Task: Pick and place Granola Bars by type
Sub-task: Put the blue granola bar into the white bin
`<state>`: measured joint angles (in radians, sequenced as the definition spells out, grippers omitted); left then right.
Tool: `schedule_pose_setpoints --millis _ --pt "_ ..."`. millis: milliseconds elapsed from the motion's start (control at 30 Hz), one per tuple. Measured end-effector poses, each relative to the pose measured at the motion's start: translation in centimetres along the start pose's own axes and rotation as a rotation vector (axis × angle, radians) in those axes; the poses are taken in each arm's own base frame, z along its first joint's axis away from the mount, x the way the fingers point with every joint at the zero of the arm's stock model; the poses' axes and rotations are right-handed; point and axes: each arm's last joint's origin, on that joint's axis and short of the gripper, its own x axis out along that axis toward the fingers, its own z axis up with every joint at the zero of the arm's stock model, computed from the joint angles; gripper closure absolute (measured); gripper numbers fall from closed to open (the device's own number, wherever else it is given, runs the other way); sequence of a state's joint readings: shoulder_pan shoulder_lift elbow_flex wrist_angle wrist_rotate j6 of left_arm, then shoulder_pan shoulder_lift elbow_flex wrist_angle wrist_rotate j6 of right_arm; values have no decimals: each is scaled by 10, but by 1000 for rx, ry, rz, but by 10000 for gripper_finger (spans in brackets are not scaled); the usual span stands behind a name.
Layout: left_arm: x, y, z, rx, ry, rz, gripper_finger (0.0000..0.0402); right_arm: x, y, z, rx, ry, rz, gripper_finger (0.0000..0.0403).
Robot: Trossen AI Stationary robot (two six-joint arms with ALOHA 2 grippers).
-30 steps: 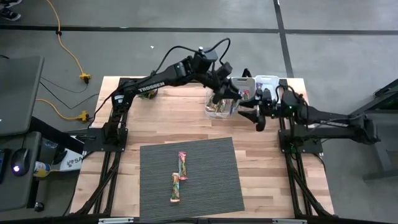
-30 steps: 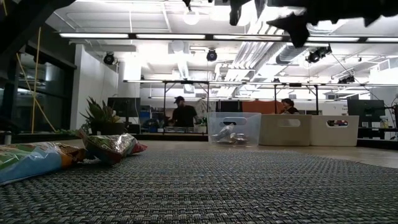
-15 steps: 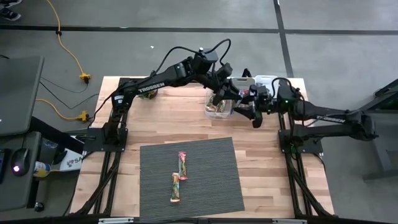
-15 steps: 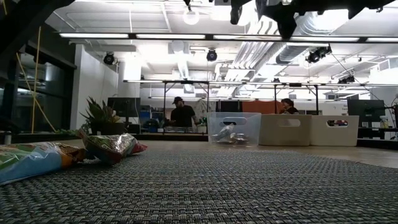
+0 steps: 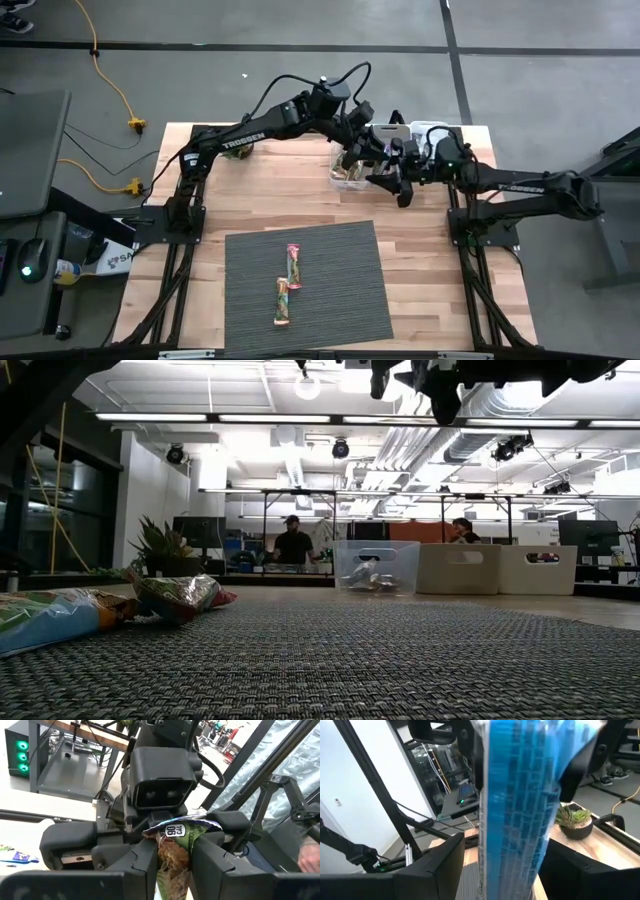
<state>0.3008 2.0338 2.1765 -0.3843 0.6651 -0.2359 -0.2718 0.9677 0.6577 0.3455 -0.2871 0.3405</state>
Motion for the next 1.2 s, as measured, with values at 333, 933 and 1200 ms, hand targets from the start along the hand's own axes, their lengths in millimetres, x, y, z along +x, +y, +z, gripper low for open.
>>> schedule_pose_setpoints --millis 333,933,1200 --pt "0 0 0 0 0 0 307 0 1 3 -12 -37 13 218" --pt "0 0 0 -1 1 -1 307 0 1 3 -19 -34 15 289" --pt "0 0 0 -1 1 -1 307 0 1 3 -19 -33 16 315"
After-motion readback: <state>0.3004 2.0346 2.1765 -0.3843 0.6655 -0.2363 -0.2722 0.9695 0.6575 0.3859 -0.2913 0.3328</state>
